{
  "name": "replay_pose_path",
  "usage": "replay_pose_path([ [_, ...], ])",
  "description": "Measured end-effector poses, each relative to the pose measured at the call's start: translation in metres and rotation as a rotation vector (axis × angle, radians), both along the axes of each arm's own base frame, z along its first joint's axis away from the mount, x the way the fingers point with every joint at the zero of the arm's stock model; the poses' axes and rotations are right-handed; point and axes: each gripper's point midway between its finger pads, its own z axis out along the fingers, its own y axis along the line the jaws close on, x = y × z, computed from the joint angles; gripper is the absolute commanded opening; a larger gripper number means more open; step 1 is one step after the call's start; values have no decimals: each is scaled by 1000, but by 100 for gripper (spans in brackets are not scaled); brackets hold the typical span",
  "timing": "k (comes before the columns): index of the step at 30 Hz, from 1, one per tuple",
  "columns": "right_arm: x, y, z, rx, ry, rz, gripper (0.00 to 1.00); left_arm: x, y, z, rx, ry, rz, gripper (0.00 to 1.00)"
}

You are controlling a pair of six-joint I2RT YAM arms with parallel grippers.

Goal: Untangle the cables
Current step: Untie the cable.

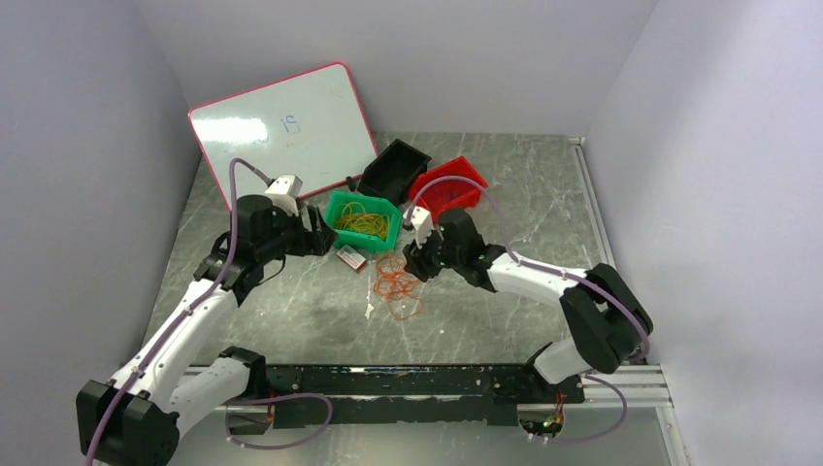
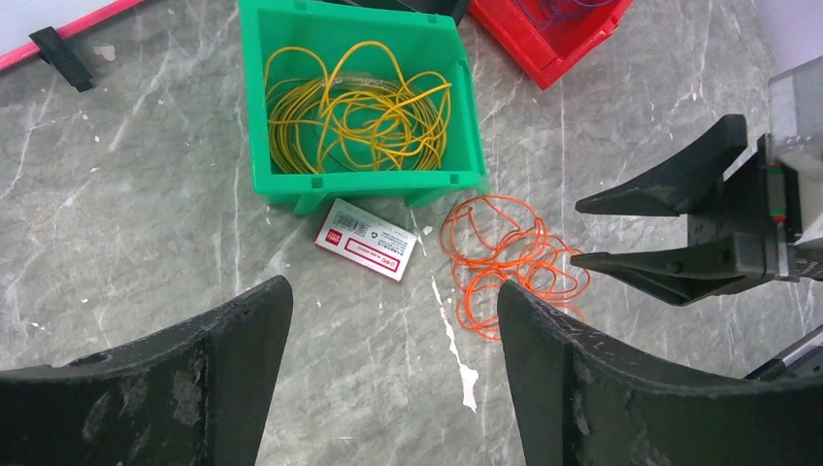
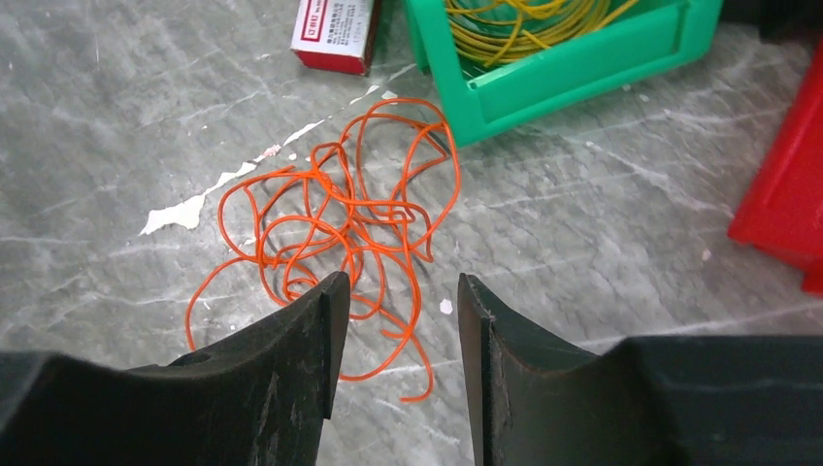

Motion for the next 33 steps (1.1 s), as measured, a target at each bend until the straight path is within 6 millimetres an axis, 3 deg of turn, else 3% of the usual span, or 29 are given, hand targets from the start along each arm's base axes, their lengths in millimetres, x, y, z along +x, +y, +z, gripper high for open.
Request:
replay_pose_path([
  [5,3,10,-7,-13,-75,122,49,0,0,-1,1,2,0,81],
  [17,6,30,8,-27,-415,451,43,1,0,-4,5,13,1,81],
  [26,19,47,3,-93,-475,617,41,1,0,-5,7,16,1,81],
  [33,14,45,-6,-129,-446,671,42,1,0,-5,9,15,-1,81],
])
